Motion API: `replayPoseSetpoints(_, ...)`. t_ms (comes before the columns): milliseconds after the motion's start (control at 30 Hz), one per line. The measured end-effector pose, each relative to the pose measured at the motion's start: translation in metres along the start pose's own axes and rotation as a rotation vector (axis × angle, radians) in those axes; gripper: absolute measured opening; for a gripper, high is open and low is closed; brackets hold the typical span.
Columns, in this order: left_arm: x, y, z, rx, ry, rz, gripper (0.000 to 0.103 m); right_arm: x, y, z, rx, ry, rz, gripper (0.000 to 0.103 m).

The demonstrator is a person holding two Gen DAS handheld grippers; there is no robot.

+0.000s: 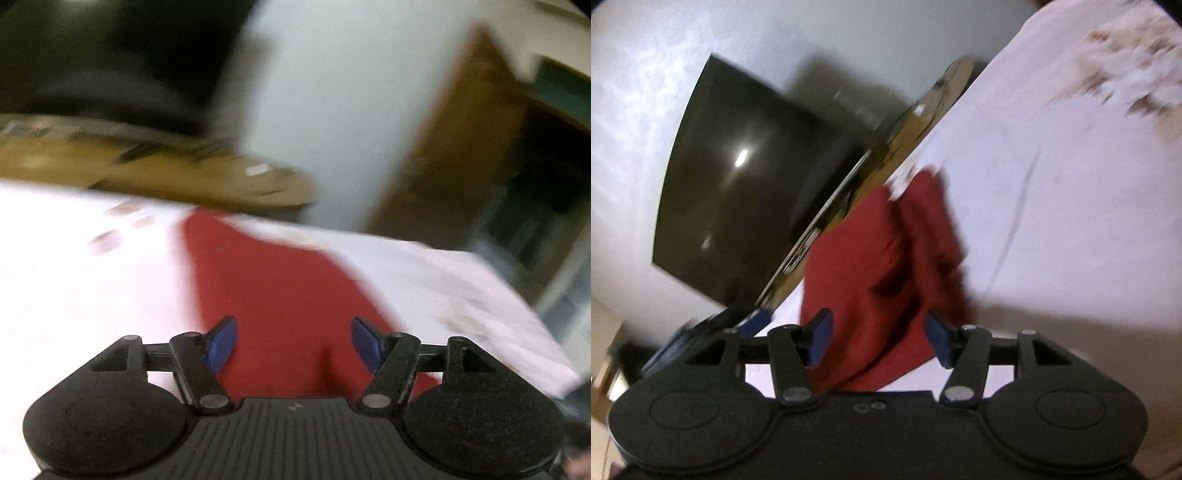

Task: Fold small clothes

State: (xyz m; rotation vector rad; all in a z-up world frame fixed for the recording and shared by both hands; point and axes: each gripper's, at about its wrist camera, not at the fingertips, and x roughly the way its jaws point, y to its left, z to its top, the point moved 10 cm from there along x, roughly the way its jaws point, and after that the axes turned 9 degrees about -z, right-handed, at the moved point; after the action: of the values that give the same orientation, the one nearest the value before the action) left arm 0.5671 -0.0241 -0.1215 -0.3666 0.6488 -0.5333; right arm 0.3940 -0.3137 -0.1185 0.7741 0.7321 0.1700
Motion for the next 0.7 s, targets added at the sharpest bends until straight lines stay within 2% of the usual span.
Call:
replayPoseSetpoints(67,0.007,0.022,-0.003,-0.038,0.034,0.058,0.067,0.013,0.005,-0.009,0.002,0.05,-0.014,0.055)
replayPoseSetpoints(133,0.01,0.028,-0.009,-0.036,0.051,0.078,0.067,0.027,0.008,-0.015,0.026,0.091,-0.014,0.055)
replayPoseSetpoints(333,0.01,0.022,-0.029,-0.055,0.07,0.114,0.067,0.059,0.018,0.006,0.053,0.064,-0.012,0.054)
replayPoseSetpoints(433,0.01,0.02,-0.04,-0.075,0.067,0.135,0.067,0.07,0.02,0.013,0.035,0.05,-0.049,0.039)
replayPoseSetpoints(467,0.015,0.018,-0.045,-0.076,0.065,0.138,0.067,0.071,0.019,0.014,0.019,0.043,-0.069,0.028)
replayPoseSetpoints(500,0.021,0.02,-0.049,-0.075,0.066,0.137,0.067,0.073,0.019,0.015,0.004,0.038,-0.088,0.022)
replayPoseSetpoints(633,0.021,0.019,-0.056,-0.084,0.061,0.149,0.067,0.068,0.009,0.012,0.013,0.046,-0.079,0.025)
replayPoseSetpoints(700,0.02,0.019,-0.057,-0.09,0.058,0.15,0.067,0.069,0.01,0.011,0.008,0.052,-0.062,0.034)
